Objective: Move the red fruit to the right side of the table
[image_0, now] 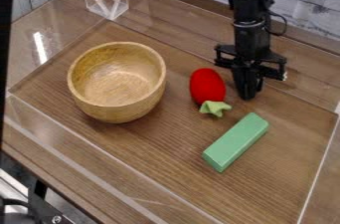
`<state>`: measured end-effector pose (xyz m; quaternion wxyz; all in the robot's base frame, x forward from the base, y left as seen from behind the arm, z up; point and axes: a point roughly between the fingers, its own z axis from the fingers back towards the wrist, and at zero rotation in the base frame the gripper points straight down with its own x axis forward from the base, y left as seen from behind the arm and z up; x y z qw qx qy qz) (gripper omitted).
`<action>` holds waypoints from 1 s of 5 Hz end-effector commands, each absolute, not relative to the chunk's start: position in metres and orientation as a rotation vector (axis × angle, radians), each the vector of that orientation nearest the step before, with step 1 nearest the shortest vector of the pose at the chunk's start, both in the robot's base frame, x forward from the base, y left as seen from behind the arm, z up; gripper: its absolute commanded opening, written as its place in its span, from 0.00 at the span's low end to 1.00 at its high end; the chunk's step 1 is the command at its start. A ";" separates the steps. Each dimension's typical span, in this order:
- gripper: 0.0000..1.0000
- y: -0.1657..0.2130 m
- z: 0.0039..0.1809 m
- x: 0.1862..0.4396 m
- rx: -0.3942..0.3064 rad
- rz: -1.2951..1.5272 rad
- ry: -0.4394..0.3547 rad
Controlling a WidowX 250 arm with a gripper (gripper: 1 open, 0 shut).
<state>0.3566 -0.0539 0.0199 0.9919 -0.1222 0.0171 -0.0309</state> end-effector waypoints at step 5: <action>1.00 -0.107 0.061 0.369 -0.260 0.000 -0.021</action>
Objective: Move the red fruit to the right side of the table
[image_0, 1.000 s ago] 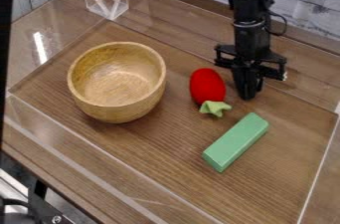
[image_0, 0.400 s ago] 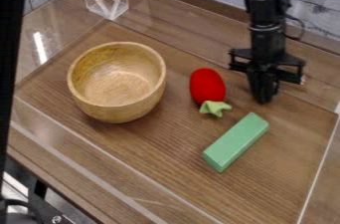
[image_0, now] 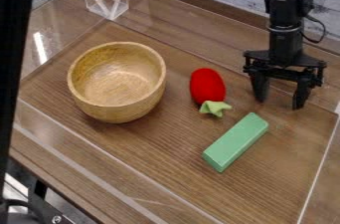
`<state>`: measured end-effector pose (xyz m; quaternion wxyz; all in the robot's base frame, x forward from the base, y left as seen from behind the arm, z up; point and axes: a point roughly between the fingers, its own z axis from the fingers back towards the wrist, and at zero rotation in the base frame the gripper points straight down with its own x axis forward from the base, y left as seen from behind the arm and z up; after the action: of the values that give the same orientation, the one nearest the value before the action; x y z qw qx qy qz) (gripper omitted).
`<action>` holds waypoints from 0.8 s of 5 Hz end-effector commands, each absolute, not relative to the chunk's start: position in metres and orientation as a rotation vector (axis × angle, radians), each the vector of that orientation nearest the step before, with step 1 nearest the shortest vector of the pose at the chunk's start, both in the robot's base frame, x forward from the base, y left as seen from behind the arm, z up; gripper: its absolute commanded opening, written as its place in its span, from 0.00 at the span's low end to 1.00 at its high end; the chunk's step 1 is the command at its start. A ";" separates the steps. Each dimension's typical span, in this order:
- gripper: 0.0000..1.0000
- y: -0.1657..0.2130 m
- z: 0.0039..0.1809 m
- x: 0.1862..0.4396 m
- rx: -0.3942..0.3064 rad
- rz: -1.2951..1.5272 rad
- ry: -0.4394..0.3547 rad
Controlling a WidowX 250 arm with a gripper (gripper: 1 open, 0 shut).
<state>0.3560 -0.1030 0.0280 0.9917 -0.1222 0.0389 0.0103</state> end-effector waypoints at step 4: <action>1.00 -0.091 0.150 0.365 -0.286 -0.063 -0.036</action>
<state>0.3612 -0.0914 0.1225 0.9898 -0.1391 0.0230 -0.0205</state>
